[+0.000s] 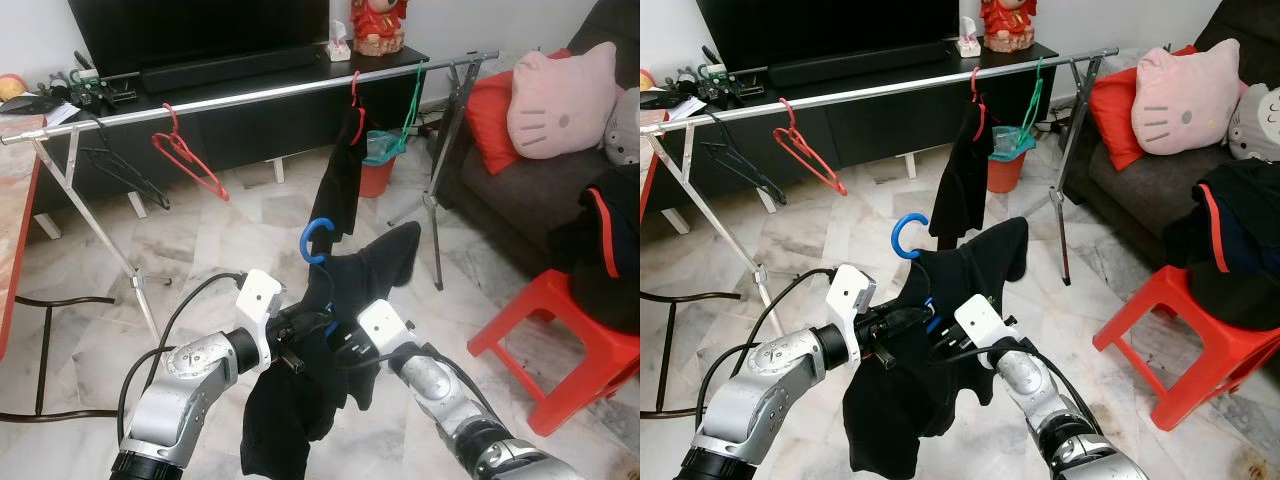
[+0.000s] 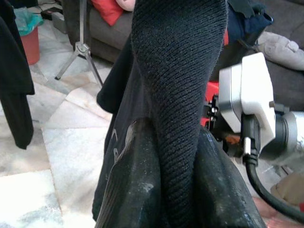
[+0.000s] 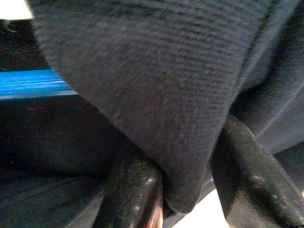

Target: Hang hanger

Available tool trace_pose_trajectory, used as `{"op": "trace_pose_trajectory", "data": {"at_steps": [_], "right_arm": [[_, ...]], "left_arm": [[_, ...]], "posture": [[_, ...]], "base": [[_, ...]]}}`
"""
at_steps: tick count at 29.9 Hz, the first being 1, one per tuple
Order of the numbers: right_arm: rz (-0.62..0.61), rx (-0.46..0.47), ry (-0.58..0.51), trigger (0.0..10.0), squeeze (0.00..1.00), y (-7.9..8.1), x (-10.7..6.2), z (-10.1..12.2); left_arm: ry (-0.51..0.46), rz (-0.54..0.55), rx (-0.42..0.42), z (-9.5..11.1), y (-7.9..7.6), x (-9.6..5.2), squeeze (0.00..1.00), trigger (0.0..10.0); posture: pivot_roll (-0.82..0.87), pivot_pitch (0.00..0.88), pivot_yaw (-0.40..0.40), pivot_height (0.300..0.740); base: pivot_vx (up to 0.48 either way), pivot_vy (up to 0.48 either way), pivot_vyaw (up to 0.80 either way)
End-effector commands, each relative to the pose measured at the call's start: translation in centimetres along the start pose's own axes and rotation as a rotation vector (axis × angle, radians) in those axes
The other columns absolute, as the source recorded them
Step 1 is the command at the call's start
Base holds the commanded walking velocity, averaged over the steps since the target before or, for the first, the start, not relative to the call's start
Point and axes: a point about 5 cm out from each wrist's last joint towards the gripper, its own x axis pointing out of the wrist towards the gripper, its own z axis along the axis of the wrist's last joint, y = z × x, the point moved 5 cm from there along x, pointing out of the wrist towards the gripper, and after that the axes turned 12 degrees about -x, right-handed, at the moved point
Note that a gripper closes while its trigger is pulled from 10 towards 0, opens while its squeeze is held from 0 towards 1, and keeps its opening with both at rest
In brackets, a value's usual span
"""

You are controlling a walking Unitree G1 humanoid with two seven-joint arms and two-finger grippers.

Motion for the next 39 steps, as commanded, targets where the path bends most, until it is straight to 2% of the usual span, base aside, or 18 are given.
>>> {"op": "trace_pose_trajectory", "data": {"at_steps": [1, 14, 17, 18, 19, 21, 24, 28, 34, 37, 39], "right_arm": [[-0.002, -0.016, 0.006, 0.0, 0.00, -0.3, 0.3, 0.2], [-0.007, -0.040, 0.024, 0.0, 0.00, -0.7, 0.2, -0.2], [-0.007, -0.052, 0.023, 0.0, 0.00, -0.8, 0.3, -0.1], [-0.006, -0.054, 0.022, 0.0, 0.00, -0.8, 0.3, 0.0], [-0.006, -0.054, 0.022, 0.0, 0.00, -0.8, 0.3, 0.0], [0.004, -0.067, 0.025, 0.0, 0.00, -0.8, 0.3, -0.1], [0.011, -0.077, 0.029, 0.0, 0.00, -0.8, 0.3, -0.1], [0.024, -0.091, 0.033, 0.0, 0.00, -0.6, 0.3, -0.3], [0.035, -0.103, 0.037, 0.0, 0.00, -0.5, 0.3, -0.3], [0.083, -0.151, 0.061, 0.0, 0.00, 0.1, 0.2, -0.8], [0.102, -0.185, 0.083, 0.0, 0.00, 0.4, 0.0, -1.3]], "left_arm": [[-0.016, -0.025, 0.023, 0.8, -0.5, -0.2, 0.00, 10.0], [0.033, 0.007, 0.038, -0.3, 0.4, -1.1, 0.00, 10.0], [0.086, 0.022, 0.082, -1.1, 1.0, -1.7, 0.00, 10.0], [0.121, 0.042, 0.122, -1.7, 1.6, -2.0, 0.00, 10.0], [0.121, 0.042, 0.122, -1.7, 1.6, -2.0, 0.00, 10.0], [0.185, 0.090, 0.185, -2.9, 2.9, -2.8, 0.00, 10.0], [0.223, 0.126, 0.218, -3.7, 3.8, -3.4, 0.00, 10.0], [0.312, 0.176, 0.320, -5.1, 5.2, -4.5, 0.00, 10.0], [0.358, 0.185, 0.379, -5.6, 5.9, -5.2, 0.00, 10.0], [0.372, 0.232, 0.440, -4.9, 7.7, -6.4, 0.00, 10.0], [0.349, 0.209, 0.441, -4.1, 7.9, -7.0, 0.00, 10.0]], "posture": [[0.09, 0.000, 0.008, 0.740], [0.10, 0.000, 0.003, 0.740], [0.10, 0.000, 0.004, 0.740], [0.10, 0.000, 0.004, 0.740], [0.10, 0.000, 0.004, 0.740], [0.10, 0.000, 0.005, 0.740], [0.10, 0.000, 0.003, 0.740], [0.10, 0.000, 0.000, 0.740], [0.10, 0.000, -0.002, 0.740], [0.10, 0.000, -0.006, 0.740], [0.10, 0.000, -0.006, 0.740]], "base": [[0.000, 0.000, 0.00], [0.000, 0.000, 0.00], [0.000, 0.000, 0.00], [0.000, 0.000, 0.00], [0.000, 0.000, 0.00], [0.000, 0.000, 0.00], [0.000, 0.000, 0.00], [0.000, 0.000, 0.00], [0.000, 0.000, 0.00], [0.000, 0.000, 0.00], [0.000, 0.000, 0.00]]}}
